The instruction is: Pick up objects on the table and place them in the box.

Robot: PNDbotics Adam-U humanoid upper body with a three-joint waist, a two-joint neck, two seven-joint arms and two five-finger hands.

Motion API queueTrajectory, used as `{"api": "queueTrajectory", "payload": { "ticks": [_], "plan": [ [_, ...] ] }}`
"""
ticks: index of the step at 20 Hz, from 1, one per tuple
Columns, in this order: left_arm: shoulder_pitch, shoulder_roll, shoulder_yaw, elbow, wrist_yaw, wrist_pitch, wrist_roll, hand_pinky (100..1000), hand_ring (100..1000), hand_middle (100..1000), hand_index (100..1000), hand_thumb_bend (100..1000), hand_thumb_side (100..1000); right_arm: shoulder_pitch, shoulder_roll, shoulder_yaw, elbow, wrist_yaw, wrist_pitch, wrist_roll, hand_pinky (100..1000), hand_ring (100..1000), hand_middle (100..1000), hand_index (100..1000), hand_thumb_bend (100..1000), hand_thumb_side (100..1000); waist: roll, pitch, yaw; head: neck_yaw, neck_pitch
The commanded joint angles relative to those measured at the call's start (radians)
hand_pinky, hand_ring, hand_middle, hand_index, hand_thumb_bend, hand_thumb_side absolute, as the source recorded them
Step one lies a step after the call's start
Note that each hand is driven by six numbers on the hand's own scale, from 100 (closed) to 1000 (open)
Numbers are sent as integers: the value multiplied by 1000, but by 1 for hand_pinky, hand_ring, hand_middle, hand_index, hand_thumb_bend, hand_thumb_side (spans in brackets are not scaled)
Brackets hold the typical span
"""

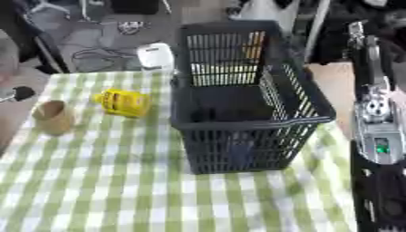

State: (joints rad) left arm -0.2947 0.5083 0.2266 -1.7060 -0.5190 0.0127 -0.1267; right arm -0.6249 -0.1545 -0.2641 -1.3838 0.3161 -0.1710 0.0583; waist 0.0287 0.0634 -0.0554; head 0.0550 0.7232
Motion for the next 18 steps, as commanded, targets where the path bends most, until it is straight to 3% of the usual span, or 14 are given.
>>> {"api": "queueTrajectory", "payload": {
  "ticks": [1, 18],
  "plan": [
    [-10, 25, 13, -14, 5, -1, 5, 650, 666, 747, 853, 924, 473, -16, -18, -1, -12, -2, 0, 3, 444, 591, 649, 734, 100, 619, -7, -25, 0, -1, -12],
    [-15, 37, 15, -6, -9, 9, -7, 670, 700, 780, 885, 916, 501, -16, -19, 0, -11, -2, -1, 4, 445, 591, 649, 735, 100, 621, -6, -26, -1, -4, -11]
  ]
}}
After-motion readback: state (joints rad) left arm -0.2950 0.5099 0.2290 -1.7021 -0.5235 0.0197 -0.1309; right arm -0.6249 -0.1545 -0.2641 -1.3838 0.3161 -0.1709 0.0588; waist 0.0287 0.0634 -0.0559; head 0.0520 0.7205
